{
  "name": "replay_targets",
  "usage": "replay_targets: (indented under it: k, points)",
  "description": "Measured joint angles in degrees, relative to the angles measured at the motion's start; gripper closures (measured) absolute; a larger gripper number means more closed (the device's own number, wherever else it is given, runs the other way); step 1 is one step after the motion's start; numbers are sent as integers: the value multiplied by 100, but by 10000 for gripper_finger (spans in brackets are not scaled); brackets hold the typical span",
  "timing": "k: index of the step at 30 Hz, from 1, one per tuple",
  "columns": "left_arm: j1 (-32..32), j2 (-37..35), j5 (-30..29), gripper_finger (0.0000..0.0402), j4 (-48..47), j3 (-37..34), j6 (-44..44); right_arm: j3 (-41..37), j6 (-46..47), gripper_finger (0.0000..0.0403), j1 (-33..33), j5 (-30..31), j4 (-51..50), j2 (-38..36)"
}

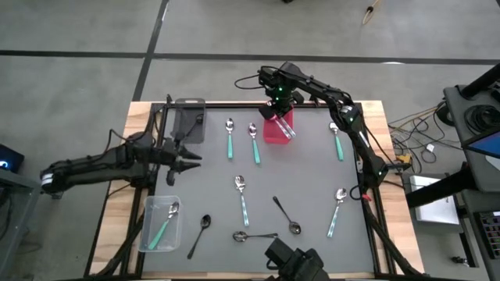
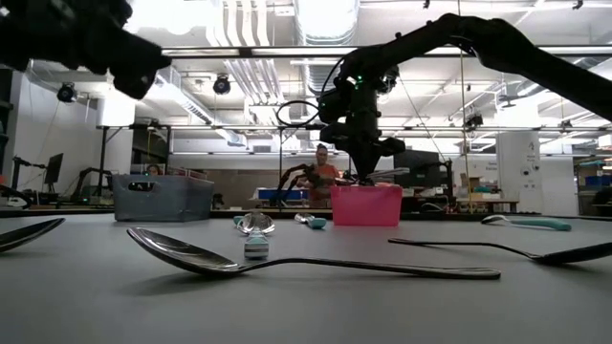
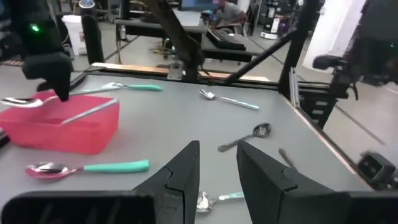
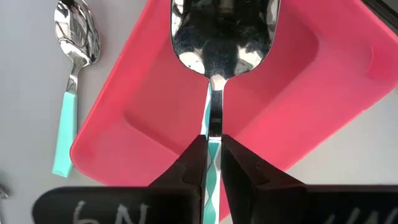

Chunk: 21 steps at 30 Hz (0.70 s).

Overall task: Sort silverware by color (type)
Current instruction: Put the white green spoon into the red bin

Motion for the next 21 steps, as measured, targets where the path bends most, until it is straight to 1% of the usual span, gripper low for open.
replay_targets:
  k: [9, 16, 21]
  points:
    - [2, -609, -1, 312, 646, -831, -132, 0, 13, 375, 0, 0, 4, 0]
    - [2, -928, -40, 313, 675, -1082, -438, 0, 15, 375, 2, 0, 18, 0]
    - [2, -999, -56, 312, 666, -1151, -532, 0, 15, 375, 2, 3, 116, 0]
